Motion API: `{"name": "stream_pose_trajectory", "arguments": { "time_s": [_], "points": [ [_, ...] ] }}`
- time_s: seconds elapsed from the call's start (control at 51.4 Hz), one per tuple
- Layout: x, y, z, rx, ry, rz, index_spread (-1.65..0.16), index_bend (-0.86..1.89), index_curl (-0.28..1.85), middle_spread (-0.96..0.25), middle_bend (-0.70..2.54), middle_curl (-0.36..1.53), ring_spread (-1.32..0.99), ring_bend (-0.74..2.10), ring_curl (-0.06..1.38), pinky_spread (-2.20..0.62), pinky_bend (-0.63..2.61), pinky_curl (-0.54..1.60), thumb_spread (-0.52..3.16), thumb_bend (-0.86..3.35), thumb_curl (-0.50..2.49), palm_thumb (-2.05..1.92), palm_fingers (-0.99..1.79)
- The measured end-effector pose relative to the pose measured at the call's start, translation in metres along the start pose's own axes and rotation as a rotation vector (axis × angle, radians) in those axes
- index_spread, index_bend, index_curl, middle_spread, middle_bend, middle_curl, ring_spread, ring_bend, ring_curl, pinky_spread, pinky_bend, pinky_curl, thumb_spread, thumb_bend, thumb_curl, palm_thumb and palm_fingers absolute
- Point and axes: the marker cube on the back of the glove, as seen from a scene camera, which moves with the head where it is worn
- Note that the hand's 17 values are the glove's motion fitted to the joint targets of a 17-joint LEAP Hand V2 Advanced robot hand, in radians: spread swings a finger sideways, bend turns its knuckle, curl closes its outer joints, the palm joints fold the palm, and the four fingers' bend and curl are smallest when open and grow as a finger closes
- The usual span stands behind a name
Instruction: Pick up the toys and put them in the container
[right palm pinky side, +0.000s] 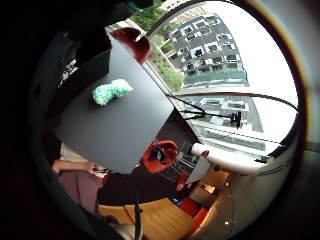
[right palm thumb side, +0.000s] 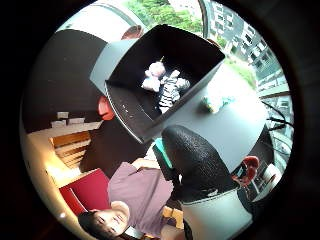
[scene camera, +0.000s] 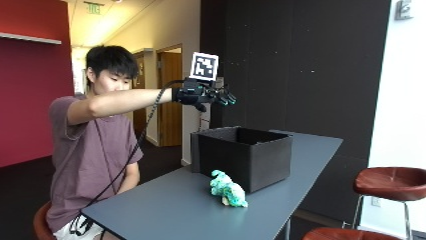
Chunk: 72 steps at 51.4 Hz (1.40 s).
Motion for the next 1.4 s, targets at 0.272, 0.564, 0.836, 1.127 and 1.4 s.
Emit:
{"name": "stream_pose_trajectory", "arguments": {
  "time_s": [0.272,0.564,0.836,1.127,1.4],
  "points": [
    [0.071,-0.019,0.093,-0.033,0.093,-0.03,-0.17,0.1,0.15,0.01,0.16,0.3,0.0,0.36,0.28,0.02,0.72,0.31,1.25,-0.03,0.29,-0.03,-0.18],
    [0.087,-0.076,0.257,-0.101,-0.03,-0.109,-0.2,0.12,0.18,-0.01,0.11,0.27,0.0,0.32,0.28,0.02,0.72,0.32,1.25,-0.03,0.28,-0.02,-0.21],
    [0.091,-0.111,0.309,0.011,-0.032,-0.112,-0.28,0.41,0.3,-0.12,0.19,0.24,0.0,0.1,0.2,0.03,0.83,0.35,1.21,-0.01,0.3,0.01,0.08],
    [0.084,-0.113,0.309,0.431,0.166,0.018,-0.29,0.76,0.48,-0.31,0.72,0.46,-0.3,0.56,0.31,-0.2,0.63,0.3,1.38,0.08,0.35,0.16,0.96],
    [0.073,-0.069,0.291,0.238,0.122,0.086,-0.25,1.0,0.69,-0.33,1.04,0.66,-0.39,1.0,0.53,-0.31,0.87,0.44,1.15,0.17,0.54,0.5,1.21]
  ]
}}
